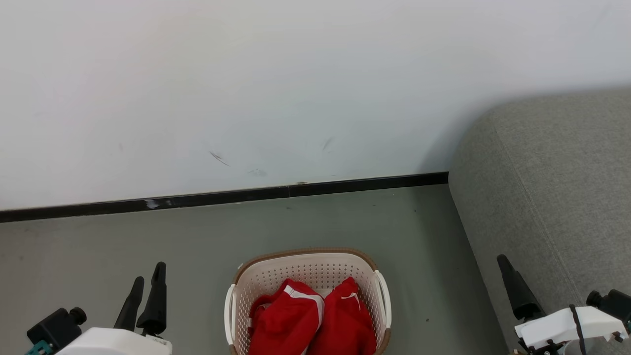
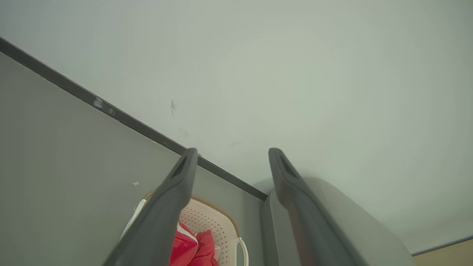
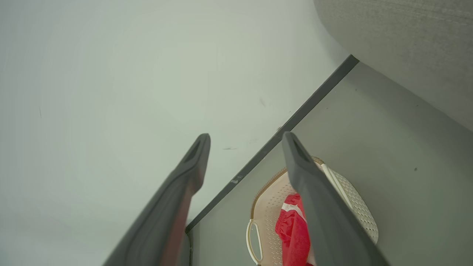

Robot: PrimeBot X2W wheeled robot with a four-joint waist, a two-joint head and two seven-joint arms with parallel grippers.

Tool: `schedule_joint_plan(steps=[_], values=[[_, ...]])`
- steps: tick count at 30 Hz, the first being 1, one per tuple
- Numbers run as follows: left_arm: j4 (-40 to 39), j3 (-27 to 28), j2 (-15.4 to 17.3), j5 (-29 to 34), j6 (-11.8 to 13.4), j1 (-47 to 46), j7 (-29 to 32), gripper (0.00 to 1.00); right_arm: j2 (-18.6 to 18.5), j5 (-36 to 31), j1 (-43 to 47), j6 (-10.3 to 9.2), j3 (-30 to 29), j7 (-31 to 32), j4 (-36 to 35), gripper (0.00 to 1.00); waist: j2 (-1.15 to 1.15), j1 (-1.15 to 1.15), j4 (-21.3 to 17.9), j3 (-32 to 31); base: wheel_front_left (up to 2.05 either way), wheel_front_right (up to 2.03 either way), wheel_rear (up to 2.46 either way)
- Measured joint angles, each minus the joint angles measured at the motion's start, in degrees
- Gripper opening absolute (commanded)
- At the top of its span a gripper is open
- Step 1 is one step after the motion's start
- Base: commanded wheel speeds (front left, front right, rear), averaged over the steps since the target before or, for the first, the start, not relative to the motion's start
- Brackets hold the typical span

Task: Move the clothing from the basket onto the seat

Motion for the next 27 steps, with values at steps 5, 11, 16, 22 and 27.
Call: schedule_joint_plan(steps=[5, 11, 16, 22, 27], values=[[-0.6, -1.4, 0.1, 5.3, 1.2, 0.1, -1.0, 1.0, 0.4, -5.8, 0.0, 0.0, 0.0, -0.9, -0.5, 1.0, 0.0, -0.02, 0.1, -0.1, 0.0, 0.0, 0.0], [-1.2, -2.5, 0.1, 10.9, 2.6, 1.4, -2.2, 1.0, 0.7, -12.2, 0.2, 0.0, 0.0, -1.9, -0.8, 1.0, 0.0, -0.28, 0.2, -0.1, 0.0, 0.0, 0.0], [-1.7, -3.3, 0.0, 15.1, 3.6, 2.1, -3.1, 1.0, 0.9, -17.6, 0.2, 0.01, 0.2, -3.0, -1.2, 1.0, 0.0, -0.55, 0.3, 0.1, 0.0, 0.0, 0.0], [-2.2, -4.0, 0.0, 20.9, 5.0, 2.2, -4.3, 1.0, 1.1, -24.0, 0.3, 0.01, 0.6, -4.1, -1.9, 1.0, 0.0, -0.79, 0.4, 0.3, 0.0, 0.0, 0.0], [-2.4, -4.7, 0.0, 24.8, 5.9, 2.3, -5.3, 1.0, 1.3, -28.8, 0.3, 0.01, 1.3, -5.2, -2.5, 1.0, 0.0, -0.89, 0.4, 0.5, 0.0, 0.0, 0.0]])
